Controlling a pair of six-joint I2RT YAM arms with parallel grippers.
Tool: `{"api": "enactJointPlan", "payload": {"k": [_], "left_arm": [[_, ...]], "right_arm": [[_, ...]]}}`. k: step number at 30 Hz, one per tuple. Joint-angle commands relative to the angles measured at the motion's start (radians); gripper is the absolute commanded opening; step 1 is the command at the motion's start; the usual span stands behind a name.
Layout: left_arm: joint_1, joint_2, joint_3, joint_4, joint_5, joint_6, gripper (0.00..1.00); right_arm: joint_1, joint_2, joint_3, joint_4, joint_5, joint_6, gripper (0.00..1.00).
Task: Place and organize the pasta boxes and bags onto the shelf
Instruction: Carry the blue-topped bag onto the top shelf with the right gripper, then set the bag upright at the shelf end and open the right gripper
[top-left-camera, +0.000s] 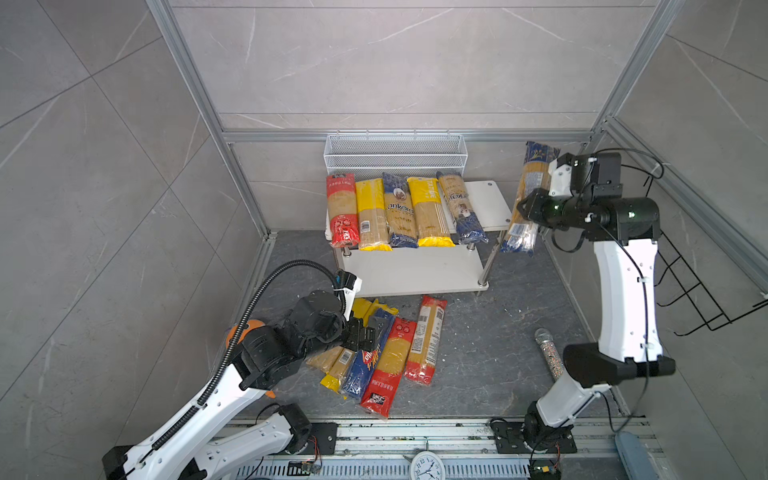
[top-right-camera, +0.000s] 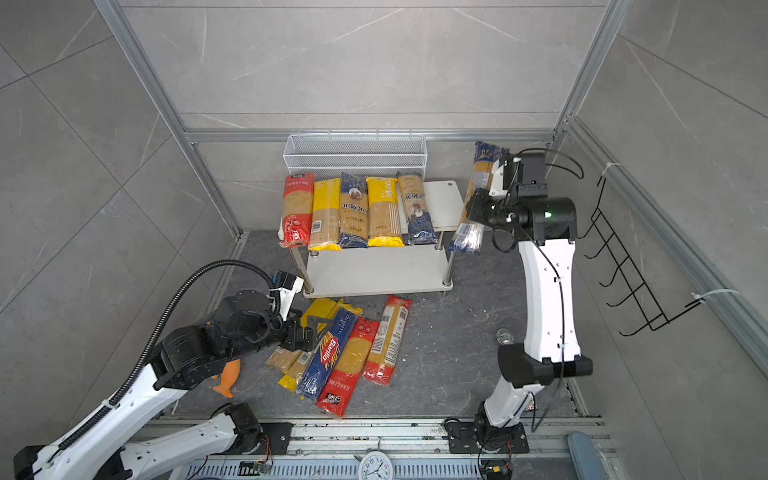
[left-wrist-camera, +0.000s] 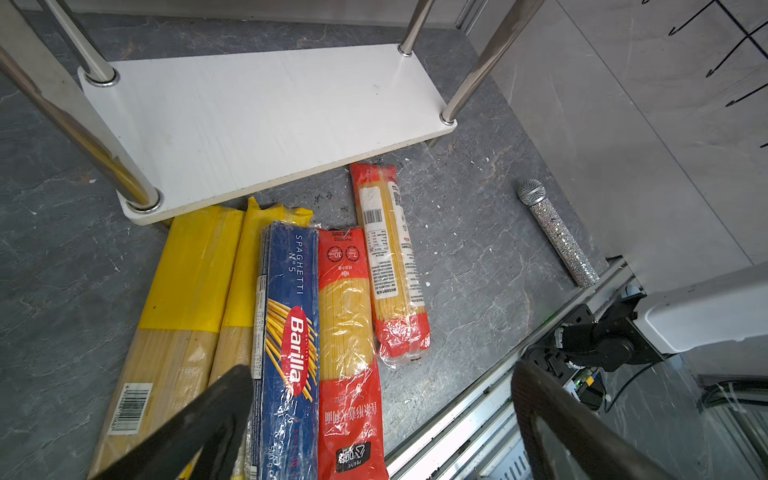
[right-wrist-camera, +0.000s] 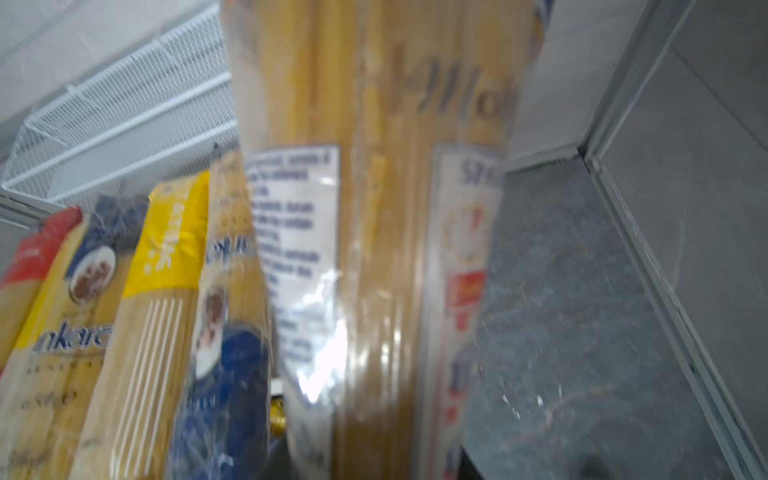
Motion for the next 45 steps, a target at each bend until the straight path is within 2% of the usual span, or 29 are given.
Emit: {"api": "enactJointPlan", "payload": {"k": [1, 3, 9, 17, 20, 23, 26, 33, 37, 38, 45], "left_arm": [[0.002, 0.006, 0.041, -0.015, -0.024, 0.032, 1.0], [0.002, 0.016, 0.052, -0.014, -0.029, 0.036, 1.0], [0.002, 0.041, 0.079, -0.028, -0.044, 0.037, 1.0], [0.003, 0.066, 0.067, -0.009, -0.056, 0.019, 1.0], [0.002, 0.079, 0.071, -0.001, -0.053, 0.013, 1.0], [0.002, 0.086, 0.072, 0.003, -0.052, 0.007, 1.0], [0.003, 0.091, 0.074, 0.006, -0.055, 0.005, 1.0], [0.003, 0.091, 0.067, 0.012, -0.055, -0.005, 1.0], [0.003, 0.089, 0.067, 0.012, -0.06, -0.008, 1.0], [0.003, 0.086, 0.067, 0.011, -0.063, -0.01, 1.0], [0.002, 0.036, 0.053, 0.007, -0.074, -0.036, 1.0]], "right_arm": [[-0.003, 0.103, 0.233, 0.002, -0.154, -0.052, 0.0], [-0.026, 0.154, 0.256, 0.021, -0.202, -0.037, 0.0], [-0.034, 0.188, 0.153, 0.103, -0.266, -0.04, 0.0], [-0.034, 0.275, 0.218, 0.096, -0.315, -0.05, 0.01], [-0.036, 0.299, 0.211, 0.092, -0.323, -0.051, 0.14], [-0.034, 0.313, 0.205, 0.092, -0.335, -0.049, 0.36], [-0.034, 0.309, 0.181, 0.109, -0.35, -0.047, 0.5], [-0.034, 0.289, 0.13, 0.131, -0.35, -0.05, 0.59], [-0.034, 0.255, 0.103, 0.144, -0.333, -0.062, 0.74], [-0.034, 0.24, 0.086, 0.158, -0.33, -0.061, 0.81], [-0.057, 0.104, -0.043, 0.252, -0.355, -0.014, 0.85]]}}
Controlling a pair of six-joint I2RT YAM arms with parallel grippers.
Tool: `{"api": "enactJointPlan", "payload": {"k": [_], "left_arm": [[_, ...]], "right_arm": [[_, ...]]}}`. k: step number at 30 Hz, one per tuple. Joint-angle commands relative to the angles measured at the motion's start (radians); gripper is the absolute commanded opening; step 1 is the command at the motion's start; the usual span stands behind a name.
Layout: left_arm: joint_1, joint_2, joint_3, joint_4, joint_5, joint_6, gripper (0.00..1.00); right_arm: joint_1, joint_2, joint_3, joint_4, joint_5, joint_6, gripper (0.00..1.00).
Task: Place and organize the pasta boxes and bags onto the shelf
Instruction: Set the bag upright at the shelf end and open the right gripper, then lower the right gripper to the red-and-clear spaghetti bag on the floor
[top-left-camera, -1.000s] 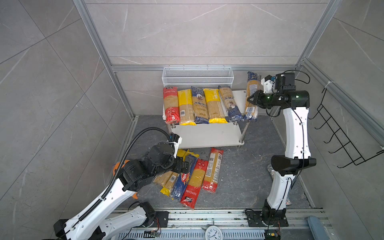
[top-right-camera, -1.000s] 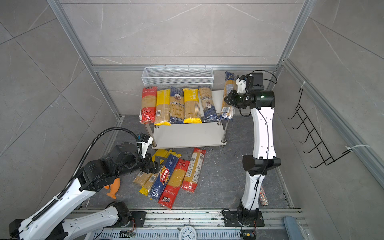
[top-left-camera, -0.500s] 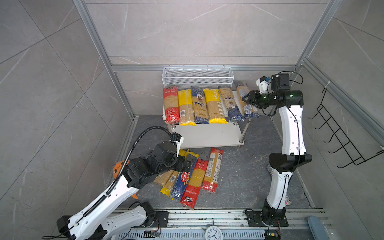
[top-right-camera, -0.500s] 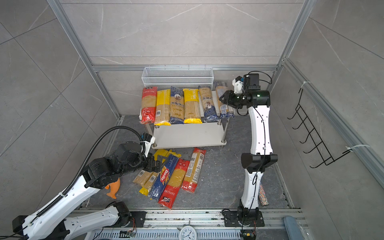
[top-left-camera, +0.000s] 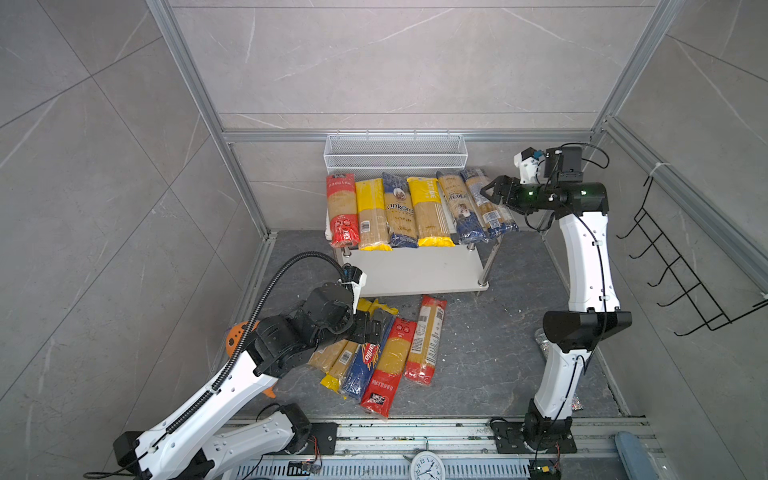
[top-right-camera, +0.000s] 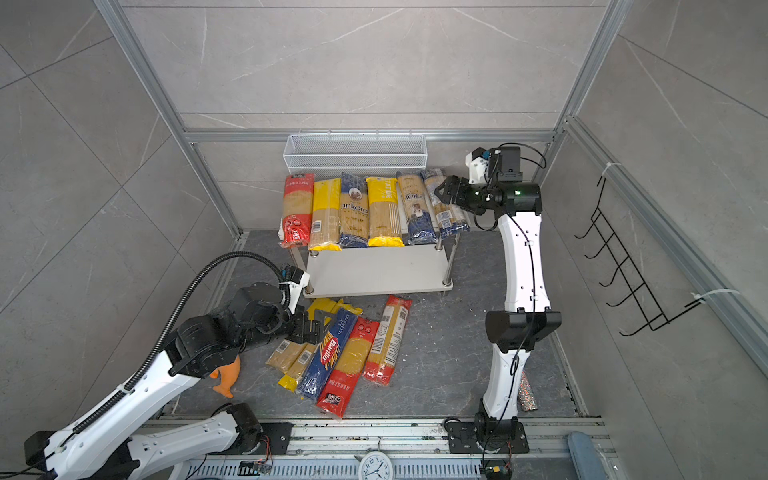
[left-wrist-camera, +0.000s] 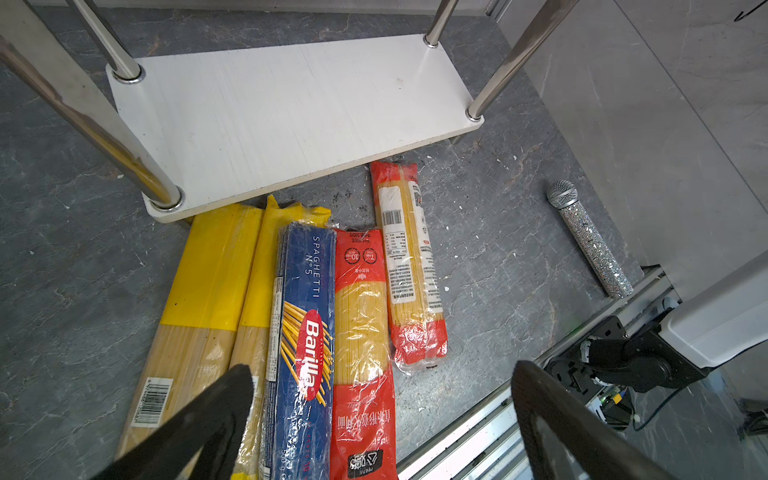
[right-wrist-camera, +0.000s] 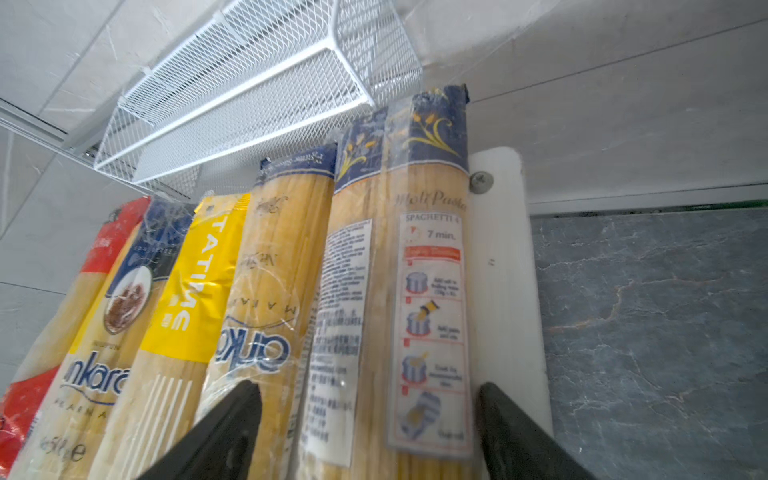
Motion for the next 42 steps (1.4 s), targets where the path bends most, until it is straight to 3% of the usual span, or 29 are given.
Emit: {"api": "enactJointPlan", "payload": {"k": [1, 3, 4, 5, 12, 21, 26, 32, 36, 42], "left_arm": [[0.002, -0.053, -0.002, 0.023, -0.022, -0.029, 1.0], [0.002, -0.082, -0.018, 0.021, -0.026, -0.039, 1.0], [0.002, -0.095, -0.027, 0.02, -0.029, -0.043, 1.0], [0.003, -0.112, -0.037, 0.018, -0.037, -0.047, 1.0], [0.002, -0.244, -0.165, -0.006, -0.08, -0.111, 1.0], [0.003, -0.411, -0.305, -0.063, -0.082, -0.191, 1.0], [0.003, -0.447, -0.353, -0.062, -0.056, -0.208, 1.0], [0.003, -0.448, -0.424, -0.035, -0.053, -0.242, 1.0], [0.002, -0.451, -0.473, 0.011, -0.041, -0.27, 1.0], [0.003, -0.429, -0.525, 0.06, -0.034, -0.293, 1.0]], "right_arm": [[-0.013, -0.112, -0.054, 0.066, -0.021, 0.028, 0.85], [-0.01, -0.164, -0.112, 0.08, -0.007, 0.028, 0.87], [-0.011, -0.192, -0.143, 0.089, 0.008, 0.031, 0.99], [-0.01, -0.221, -0.178, 0.096, 0.026, 0.034, 1.0], [-0.011, -0.513, -0.545, 0.165, 0.091, 0.062, 1.0], [-0.008, -0.894, -1.046, 0.21, -0.013, 0.132, 1.0], [0.009, -1.027, -1.271, 0.215, -0.039, 0.148, 0.98], [0.06, -1.125, -1.516, 0.294, -0.081, 0.2, 0.98], [0.159, -1.135, -1.683, 0.362, -0.007, 0.236, 0.99], [0.322, -1.035, -1.815, 0.496, 0.089, 0.306, 0.99]]}}
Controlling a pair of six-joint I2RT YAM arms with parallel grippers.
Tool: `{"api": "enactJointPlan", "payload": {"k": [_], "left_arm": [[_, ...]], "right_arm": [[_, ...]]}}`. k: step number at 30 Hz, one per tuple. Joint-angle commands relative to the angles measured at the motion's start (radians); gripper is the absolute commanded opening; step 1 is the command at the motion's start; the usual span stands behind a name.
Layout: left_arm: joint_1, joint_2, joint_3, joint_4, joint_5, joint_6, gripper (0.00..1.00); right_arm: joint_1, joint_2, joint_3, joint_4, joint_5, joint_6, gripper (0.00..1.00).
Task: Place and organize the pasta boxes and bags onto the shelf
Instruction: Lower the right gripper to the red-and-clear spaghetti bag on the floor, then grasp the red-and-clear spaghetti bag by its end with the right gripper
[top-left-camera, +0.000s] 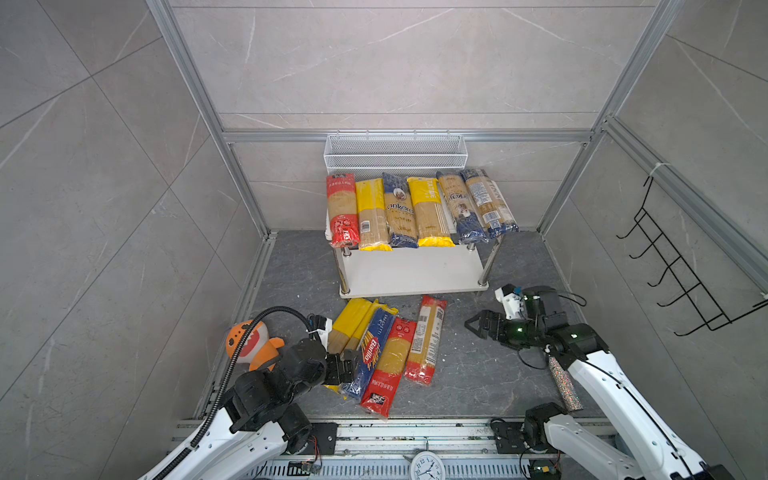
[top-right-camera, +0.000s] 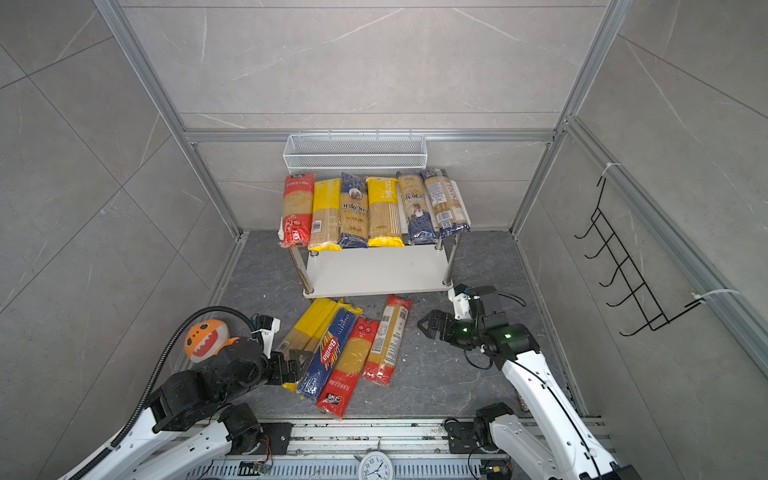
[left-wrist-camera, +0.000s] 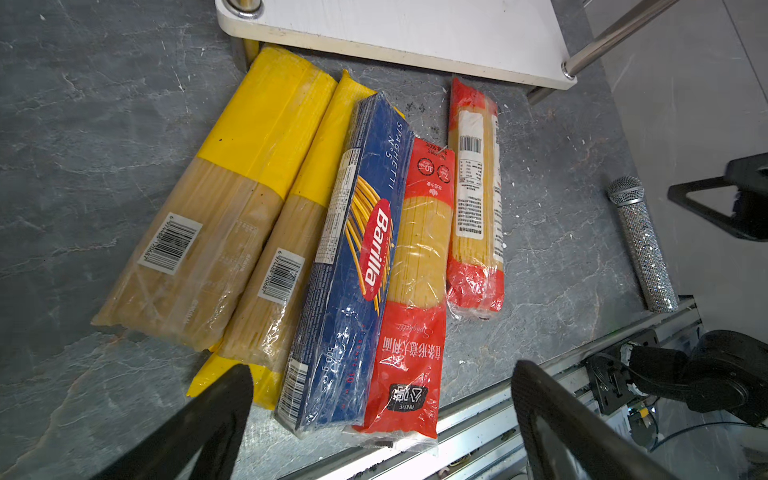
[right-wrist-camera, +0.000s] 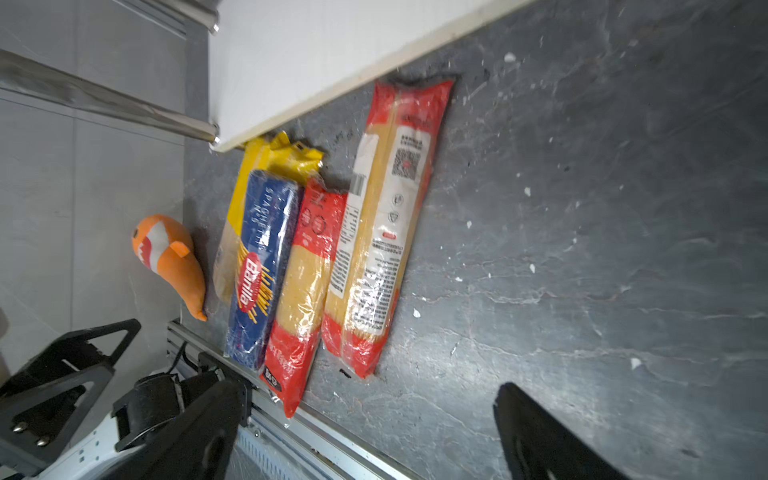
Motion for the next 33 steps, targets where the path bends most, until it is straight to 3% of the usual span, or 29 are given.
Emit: {"api": "enactJointPlan", "payload": {"k": [1, 9, 18, 33], "left_arm": [[0.002, 0.019, -0.012, 0.066, 0.013, -0.03, 1.0], [0.002, 0.042, -0.034, 0.105, 0.004, -0.027, 1.0], [0.002, 0.093, -0.031, 0.146, -0.004, -0.006, 1.0], [0.002, -0.004, -0.018, 0.069, -0.002, 0.038, 1.0]], "right_arm": [[0.078, 0.067, -0.046, 0.131, 0.082, 0.062, 0.99], [0.197, 0.283, -0.077, 0.28, 0.154, 0.117, 0.99], [0.346, 0.512, 0.032, 0.272, 0.326, 0.191, 1.0], [0.49, 0.782, 0.231, 0.226, 0.424, 0.278, 1.0]]}}
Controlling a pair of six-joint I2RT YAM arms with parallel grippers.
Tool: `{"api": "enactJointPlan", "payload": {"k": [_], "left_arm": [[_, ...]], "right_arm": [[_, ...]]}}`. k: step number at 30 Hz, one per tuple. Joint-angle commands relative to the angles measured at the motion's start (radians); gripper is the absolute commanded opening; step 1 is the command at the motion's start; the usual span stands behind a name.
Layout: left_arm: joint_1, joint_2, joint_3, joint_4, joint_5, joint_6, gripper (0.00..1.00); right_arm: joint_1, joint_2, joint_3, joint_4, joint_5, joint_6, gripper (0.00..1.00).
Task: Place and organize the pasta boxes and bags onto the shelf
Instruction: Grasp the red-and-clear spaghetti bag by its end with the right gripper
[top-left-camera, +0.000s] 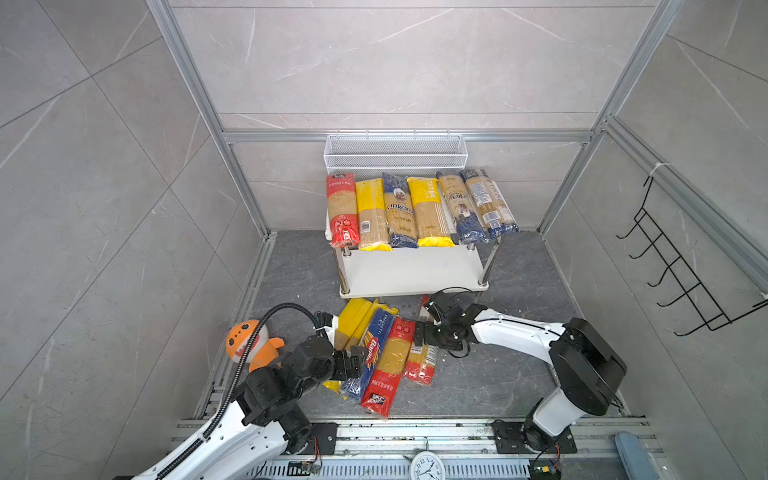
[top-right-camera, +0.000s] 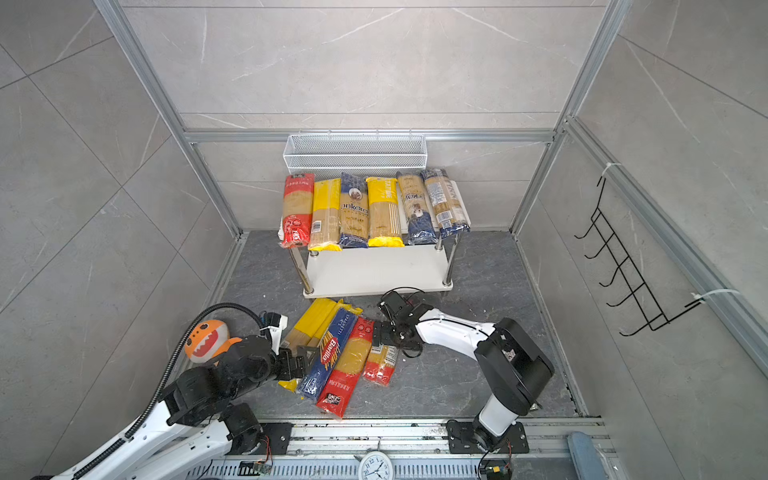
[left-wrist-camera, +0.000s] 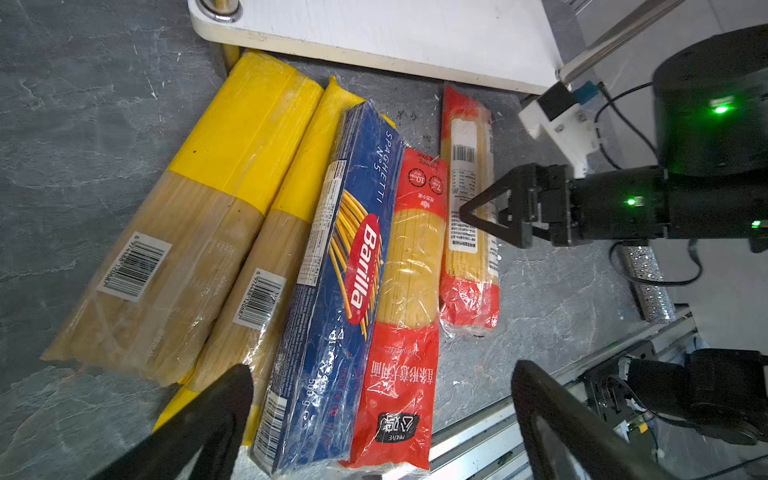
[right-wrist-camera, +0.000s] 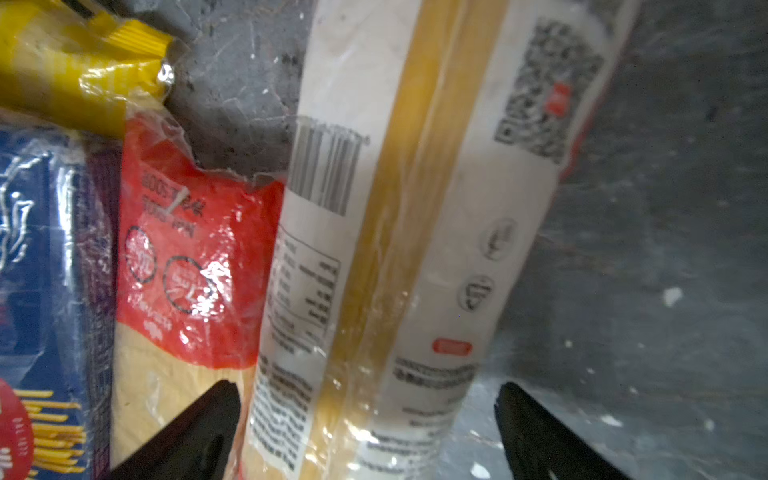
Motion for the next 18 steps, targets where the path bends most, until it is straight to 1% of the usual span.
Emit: {"api": "enactJointPlan", "payload": {"k": [1, 5, 11, 18], "left_arm": [[0.003, -0.037, 0.017, -0.038, -0.006, 0.029, 1.0], [0.002, -0.084, 0.016, -0.067, -0.007, 0.02, 1.0], [0.002, -0.112, 0.015, -0.066, 0.011, 0.022, 1.0], [0.001, -0.112, 0.029, -0.075, 0.023, 0.024, 1.0]], "right_arm": [[0.03, 0.056, 0.045, -0.046, 0.049, 0.044, 1.0], [0.048, 0.088, 0.045, -0.087, 0.086, 0.087, 0.99], [0.07, 0.08, -0.031, -0.093, 0.117, 0.149, 0.99], [0.08, 0.084, -0.064, -0.12, 0.137, 0.165, 0.91]]}}
